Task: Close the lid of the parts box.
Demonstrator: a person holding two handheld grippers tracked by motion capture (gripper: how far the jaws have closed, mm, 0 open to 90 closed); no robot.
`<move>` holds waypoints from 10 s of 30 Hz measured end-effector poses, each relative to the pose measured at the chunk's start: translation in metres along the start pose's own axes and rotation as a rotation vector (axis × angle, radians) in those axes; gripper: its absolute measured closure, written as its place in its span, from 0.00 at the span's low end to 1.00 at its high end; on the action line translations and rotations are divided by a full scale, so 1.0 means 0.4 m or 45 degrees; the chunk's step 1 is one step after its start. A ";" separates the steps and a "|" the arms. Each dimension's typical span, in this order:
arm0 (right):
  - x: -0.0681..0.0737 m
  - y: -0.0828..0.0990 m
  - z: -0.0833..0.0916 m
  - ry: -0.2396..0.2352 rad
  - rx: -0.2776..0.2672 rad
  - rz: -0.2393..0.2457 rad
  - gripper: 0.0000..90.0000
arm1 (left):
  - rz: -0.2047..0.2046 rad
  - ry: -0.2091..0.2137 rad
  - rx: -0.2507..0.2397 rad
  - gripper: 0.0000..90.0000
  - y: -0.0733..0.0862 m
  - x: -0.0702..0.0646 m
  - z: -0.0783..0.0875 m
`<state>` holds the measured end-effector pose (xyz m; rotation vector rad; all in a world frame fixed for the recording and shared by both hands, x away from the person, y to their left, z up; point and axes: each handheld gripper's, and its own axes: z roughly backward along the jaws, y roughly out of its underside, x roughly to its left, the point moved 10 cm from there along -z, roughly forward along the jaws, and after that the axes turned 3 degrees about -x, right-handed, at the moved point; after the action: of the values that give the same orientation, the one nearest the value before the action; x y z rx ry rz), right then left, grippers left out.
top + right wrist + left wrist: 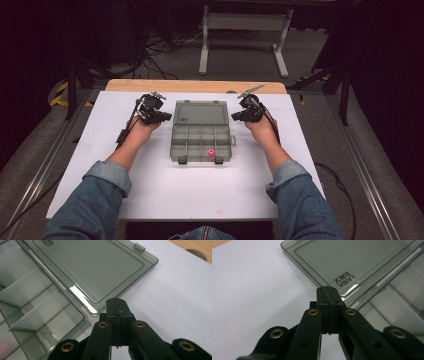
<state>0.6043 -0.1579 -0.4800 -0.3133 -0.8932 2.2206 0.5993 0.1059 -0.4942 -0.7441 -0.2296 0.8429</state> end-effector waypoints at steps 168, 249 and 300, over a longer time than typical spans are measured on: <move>0.023 -0.082 0.038 0.045 -0.278 0.095 1.00 | 0.022 0.002 -0.260 0.99 -0.044 -0.018 0.016; 0.282 0.083 0.121 -0.295 0.141 0.215 1.00 | -0.367 0.403 0.110 0.99 0.088 -0.244 0.146; 0.296 0.068 0.146 -0.290 -0.028 0.256 0.63 | -0.372 0.426 0.051 0.51 0.086 -0.269 0.161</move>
<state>0.4787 -0.1190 -0.4513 -0.1679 -1.0469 2.4696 0.4781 0.0730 -0.4600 -0.7794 -0.0201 0.4360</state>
